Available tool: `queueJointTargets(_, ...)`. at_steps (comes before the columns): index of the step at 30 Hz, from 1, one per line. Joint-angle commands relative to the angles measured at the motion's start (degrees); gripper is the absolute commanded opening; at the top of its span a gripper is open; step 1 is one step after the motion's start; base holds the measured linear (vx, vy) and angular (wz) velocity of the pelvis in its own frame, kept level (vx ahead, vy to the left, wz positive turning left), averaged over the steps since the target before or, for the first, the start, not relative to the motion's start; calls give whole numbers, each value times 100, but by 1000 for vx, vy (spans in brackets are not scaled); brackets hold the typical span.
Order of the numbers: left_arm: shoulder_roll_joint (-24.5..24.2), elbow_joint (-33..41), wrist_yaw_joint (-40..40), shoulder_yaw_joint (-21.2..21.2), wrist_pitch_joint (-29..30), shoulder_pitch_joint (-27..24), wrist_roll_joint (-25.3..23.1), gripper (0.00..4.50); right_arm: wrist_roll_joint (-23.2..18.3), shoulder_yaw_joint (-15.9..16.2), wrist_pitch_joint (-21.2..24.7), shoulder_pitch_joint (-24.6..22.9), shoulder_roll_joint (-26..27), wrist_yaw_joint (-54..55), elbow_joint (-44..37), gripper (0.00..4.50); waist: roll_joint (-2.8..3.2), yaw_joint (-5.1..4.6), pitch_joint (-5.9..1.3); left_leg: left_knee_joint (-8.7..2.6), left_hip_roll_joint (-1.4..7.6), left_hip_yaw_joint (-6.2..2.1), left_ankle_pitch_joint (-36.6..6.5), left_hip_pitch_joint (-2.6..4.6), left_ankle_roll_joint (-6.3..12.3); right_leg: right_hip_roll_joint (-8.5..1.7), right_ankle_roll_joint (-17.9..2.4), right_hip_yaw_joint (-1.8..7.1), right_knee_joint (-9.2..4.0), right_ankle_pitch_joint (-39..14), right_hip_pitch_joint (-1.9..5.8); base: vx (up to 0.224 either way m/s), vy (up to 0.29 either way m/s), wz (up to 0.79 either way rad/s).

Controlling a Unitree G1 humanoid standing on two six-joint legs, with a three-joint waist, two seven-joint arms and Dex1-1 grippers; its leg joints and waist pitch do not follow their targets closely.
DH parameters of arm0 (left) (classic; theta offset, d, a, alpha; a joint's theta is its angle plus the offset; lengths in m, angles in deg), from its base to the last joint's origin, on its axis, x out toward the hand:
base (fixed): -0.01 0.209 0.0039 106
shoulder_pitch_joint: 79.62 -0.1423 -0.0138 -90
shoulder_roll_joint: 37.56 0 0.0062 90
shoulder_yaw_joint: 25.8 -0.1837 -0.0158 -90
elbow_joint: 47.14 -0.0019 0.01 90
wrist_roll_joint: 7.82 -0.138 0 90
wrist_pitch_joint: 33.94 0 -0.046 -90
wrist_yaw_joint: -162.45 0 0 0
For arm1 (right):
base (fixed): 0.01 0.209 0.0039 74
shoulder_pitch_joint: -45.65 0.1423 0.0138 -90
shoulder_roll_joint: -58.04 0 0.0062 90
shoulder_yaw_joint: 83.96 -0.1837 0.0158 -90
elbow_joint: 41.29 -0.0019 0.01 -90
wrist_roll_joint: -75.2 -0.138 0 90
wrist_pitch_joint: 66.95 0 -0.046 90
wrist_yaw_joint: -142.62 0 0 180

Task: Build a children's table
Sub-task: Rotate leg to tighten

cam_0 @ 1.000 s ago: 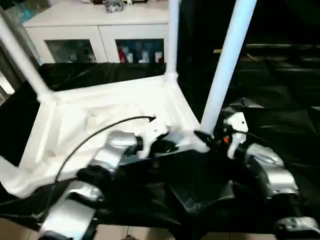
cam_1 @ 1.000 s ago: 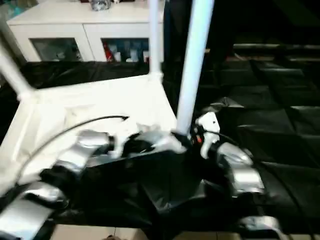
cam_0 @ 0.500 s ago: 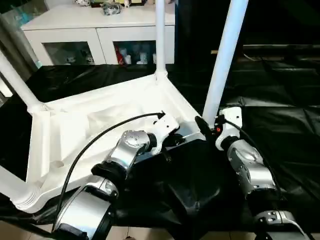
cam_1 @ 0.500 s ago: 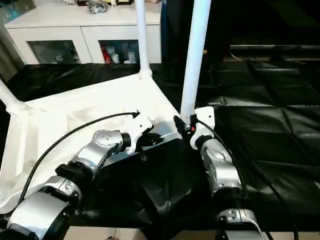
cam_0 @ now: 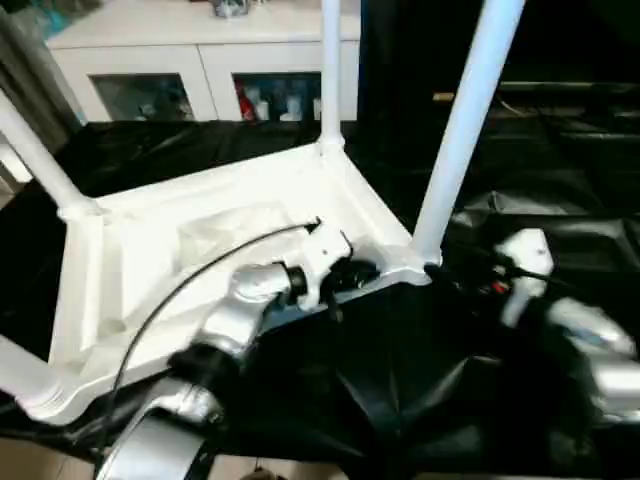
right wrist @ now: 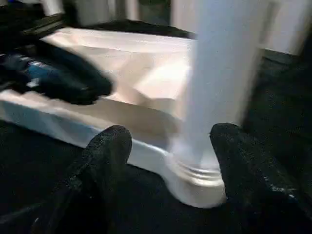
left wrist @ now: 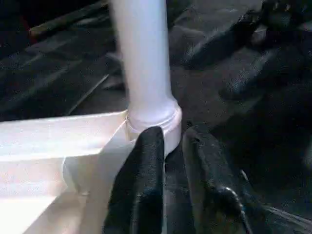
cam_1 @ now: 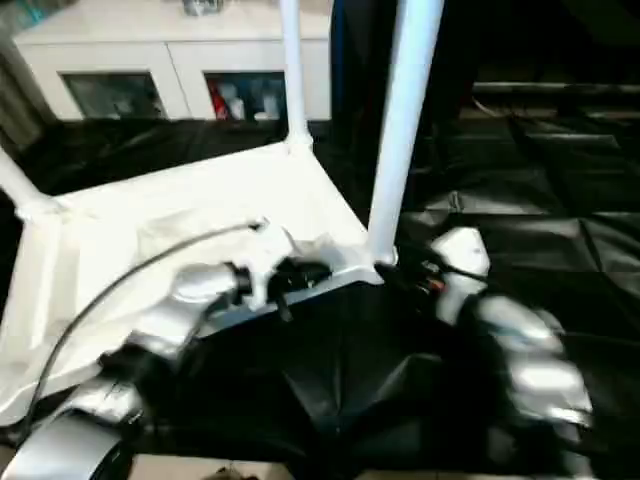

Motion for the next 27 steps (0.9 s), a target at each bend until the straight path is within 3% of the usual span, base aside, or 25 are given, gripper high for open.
queueJointTargets(1,-341,698,-171,48,603,-349,121,128,-263,148,270,-82,-83,-258,-307,302,-173,19,-347,-359,173,-89,-965,59,694,-287,-1223,174,-358,-1070,285,0,0,0)
queueJointTargets(4,-977,2278,-251,190,1742,-1250,494,140,-378,415,515,-143,20,-312,-549,302,-203,-46,-283,-435,188,-103,-1235,81,455,-281,-1095,192,-395,-1652,243,0,0,0)
queueJointTargets(5,-1076,2504,-238,237,1883,-1408,535,154,-344,451,517,-122,80,-268,-534,302,-181,-56,-278,-451,191,-111,-1276,80,426,-286,-1071,197,-409,-1746,237,0,0,0)
queueJointTargets(6,-1270,2972,-90,513,2073,-1895,551,166,-61,544,340,62,423,105,-233,302,-217,-103,-200,-486,180,-98,-1428,76,351,-252,-1002,198,-462,-1985,175,0,0,0)
queueJointTargets(8,-1306,3081,-33,607,2110,-2028,544,177,56,562,265,130,539,256,-113,302,-178,-135,-174,-517,155,-105,-1729,118,169,-235,-891,201,-509,-2398,139,0,0,0)
queueJointTargets(9,-1367,3284,43,760,2220,-2249,541,186,155,572,198,238,723,473,50,302,-234,-134,-126,-528,170,-92,-1861,166,51,-228,-859,228,-550,-2418,77,0,0,0)
queueJointTargets(10,-1400,3388,68,827,2284,-2354,542,186,163,577,198,279,800,548,108,302,-207,-125,-128,-540,167,-104,-1934,166,-31,-239,-871,237,-515,-2365,95,0,0,0)
queueJointTargets(12,-1554,3825,209,1108,2568,-2818,591,216,231,616,98,474,1115,930,390,302,-227,-109,-77,-580,169,-113,-2032,170,-78,-216,-771,248,-532,-2344,79,0,0,0)
queueJointTargets(13,-1629,3990,283,1227,2662,-3026,627,216,237,635,57,566,1258,1074,526,302,-229,-130,-86,-586,176,-131,-2041,147,-136,-242,-846,252,-473,-2154,95,0,0,0)
queueJointTargets(14,-1741,4251,439,1480,2795,-3445,672,218,320,671,-85,773,1540,1409,843,302,-251,-160,-55,-614,157,-129,-2038,103,-115,-230,-814,245,-489,-2175,115,0,0,0)
queueJointTargets(15,-1760,4297,469,1525,2818,-3522,680,231,333,677,-106,811,1590,1465,900,302,-228,-198,-65,-620,151,-143,-2017,94,-156,-224,-840,236,-466,-2064,120,0,0,0)
queueJointTargets(16,-1799,4359,504,1609,2777,-3684,641,244,352,663,-156,895,1702,1535,1034,302,-264,-216,-58,-605,148,-118,-2014,148,-159,-183,-840,250,-484,-1882,84,0,0,0)
queueJointTargets(17,-1799,4359,504,1609,2777,-3684,641,244,352,663,-156,895,1702,1535,1034,302,-240,-205,-74,-583,154,-113,-1960,170,-159,-192,-910,263,-461,-1696,73,0,0,0)
queueJointTargets(19,-1833,4526,608,1886,2745,-4118,592,259,506,505,-421,1253,2026,2077,1654,302,-275,-226,-50,-595,141,-104,-1649,94,-90,-186,-1038,256,-415,-1186,134,0,0,0)
queueJointTargets(22,-1838,4645,700,2013,2780,-4384,559,290,595,275,-598,1559,2197,2683,2200,302,-259,-236,-53,-561,133,-77,-1372,121,-6,-185,-1160,258,-377,-830,133,0,0,0)
queueJointTargets(26,-1885,4836,994,2075,2863,-4754,532,308,575,-172,-991,2086,2246,3543,3165,302,-271,-231,-20,-556,137,-49,-1487,165,14,-168,-1181,265,-390,-949,105,0,0,0)
queueJointTargets(27,-1885,4836,994,2075,2863,-4754,532,321,575,-172,-991,2086,2246,3543,3165,302,-248,-212,-8,-567,139,-53,-1593,168,-15,-167,-1130,266,-396,-1096,104,0,0,0)
